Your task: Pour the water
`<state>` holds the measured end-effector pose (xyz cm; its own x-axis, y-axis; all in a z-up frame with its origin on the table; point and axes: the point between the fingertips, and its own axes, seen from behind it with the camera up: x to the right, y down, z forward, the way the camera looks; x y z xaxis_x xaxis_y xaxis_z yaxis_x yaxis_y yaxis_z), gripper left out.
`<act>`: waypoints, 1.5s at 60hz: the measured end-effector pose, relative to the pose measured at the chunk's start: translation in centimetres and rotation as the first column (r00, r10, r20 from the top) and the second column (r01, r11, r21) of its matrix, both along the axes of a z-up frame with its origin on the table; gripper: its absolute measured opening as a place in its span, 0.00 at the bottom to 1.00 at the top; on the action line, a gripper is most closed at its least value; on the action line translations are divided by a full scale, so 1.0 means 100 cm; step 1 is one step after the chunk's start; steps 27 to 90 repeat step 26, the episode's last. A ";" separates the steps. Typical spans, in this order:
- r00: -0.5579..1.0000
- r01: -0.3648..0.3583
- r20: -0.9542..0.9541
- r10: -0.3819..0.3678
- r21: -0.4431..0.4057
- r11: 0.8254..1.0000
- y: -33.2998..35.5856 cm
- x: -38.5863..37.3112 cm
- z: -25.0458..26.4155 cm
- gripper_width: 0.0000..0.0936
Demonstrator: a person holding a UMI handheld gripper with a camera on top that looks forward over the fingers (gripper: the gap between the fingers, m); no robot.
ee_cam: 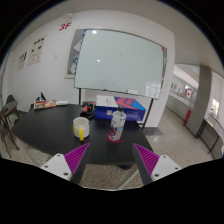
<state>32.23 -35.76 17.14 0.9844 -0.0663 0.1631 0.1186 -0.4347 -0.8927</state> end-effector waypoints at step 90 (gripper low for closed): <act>0.999 0.032 -0.003 -0.032 0.014 0.999 -0.111 -0.043 0.033 0.90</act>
